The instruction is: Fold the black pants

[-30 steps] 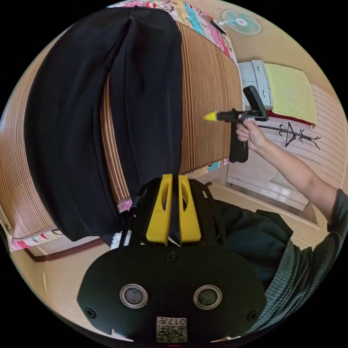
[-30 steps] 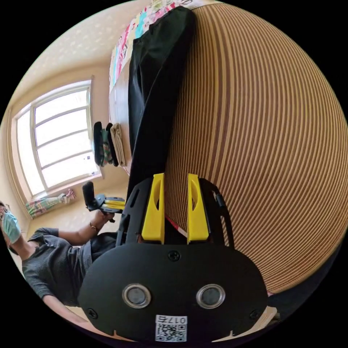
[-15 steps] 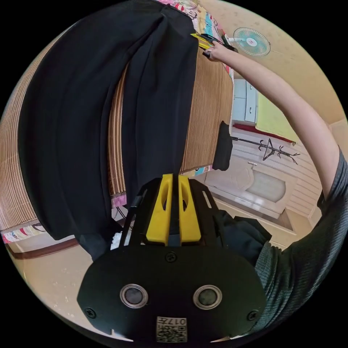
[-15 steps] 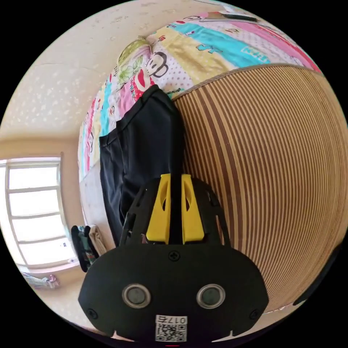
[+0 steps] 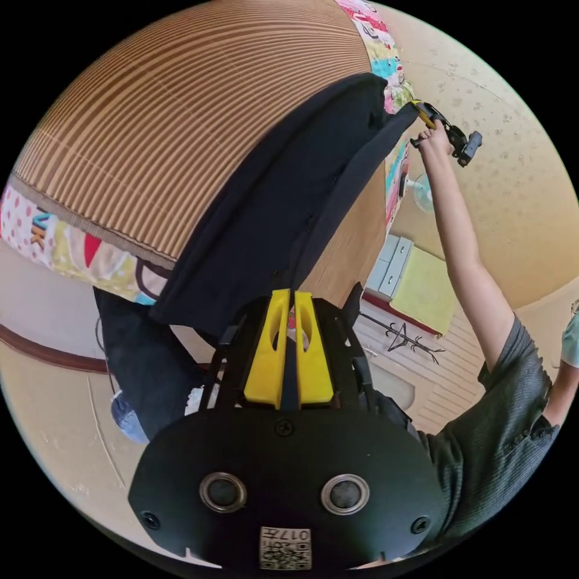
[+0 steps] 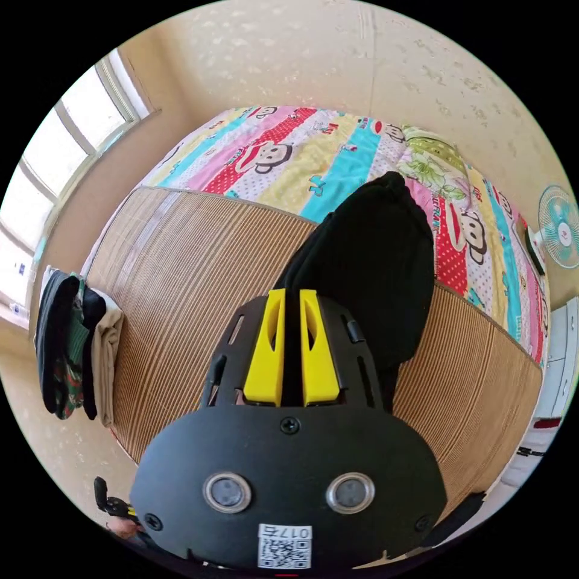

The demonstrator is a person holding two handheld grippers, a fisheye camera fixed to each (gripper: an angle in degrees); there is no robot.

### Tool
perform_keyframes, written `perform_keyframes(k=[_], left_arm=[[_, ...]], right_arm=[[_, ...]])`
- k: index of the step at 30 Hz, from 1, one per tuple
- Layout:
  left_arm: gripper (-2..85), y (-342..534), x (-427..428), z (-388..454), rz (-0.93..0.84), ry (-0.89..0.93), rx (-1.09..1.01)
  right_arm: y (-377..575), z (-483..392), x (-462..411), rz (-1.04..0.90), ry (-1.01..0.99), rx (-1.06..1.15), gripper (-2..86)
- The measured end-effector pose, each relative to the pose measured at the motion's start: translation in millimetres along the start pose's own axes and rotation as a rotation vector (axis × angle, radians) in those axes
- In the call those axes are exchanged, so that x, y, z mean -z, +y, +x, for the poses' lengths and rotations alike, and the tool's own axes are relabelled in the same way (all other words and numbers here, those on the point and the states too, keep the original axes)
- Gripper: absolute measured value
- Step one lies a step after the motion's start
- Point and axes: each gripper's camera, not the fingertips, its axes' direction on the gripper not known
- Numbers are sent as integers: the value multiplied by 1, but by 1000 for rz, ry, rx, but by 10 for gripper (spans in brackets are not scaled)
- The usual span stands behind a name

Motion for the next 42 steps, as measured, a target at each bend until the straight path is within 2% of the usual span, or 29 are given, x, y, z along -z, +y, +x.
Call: perform_keyframes(k=[2, 7, 11, 16, 17, 20, 23, 27, 30, 33, 37, 40, 42], left_arm=[[-1, -6, 2, -7, -1, -94, 11], [-4, -14, 1, -9, -47, -217, -49], [-3, -12, 0, 6, -135, -327, -134], [20, -12, 10, 32, -101, -283, -235], [47, -16, 7, 39, -104, -287, -269], [75, -32, -11, 50, -110, -264, -314], [83, -48, -44, 52, -139, -283, -287], [28, -55, -87, 55, -224, -351, -241], [9, -58, -81, 72, -279, -285, -228], [3, -43, -51, 101, -264, -231, -342], [2, -28, -25, 108, -201, -245, -363], [3, -33, -46, 86, -221, -274, -297], [9, -41, -72, 68, -264, -366, -209]], right_arm=[[-2, -2, -43, -122, -129, 12, 27], [61, 27, -16, -31, -443, 4, 38], [185, 66, -1, -122, -428, -158, 62], [341, 76, -17, -363, -458, -413, 92], [371, 69, -21, -400, -480, -447, 91], [425, 47, -27, -409, -576, -514, 72], [454, 30, -30, -383, -649, -605, 59], [461, 25, -18, -356, -672, -629, 35], [449, 27, 11, -325, -681, -572, 25], [436, 24, 41, -270, -717, -508, 22], [434, 16, 32, -328, -681, -441, 23], [439, 20, -2, -403, -656, -447, 32], [438, 28, -15, -460, -651, -449, 44]])
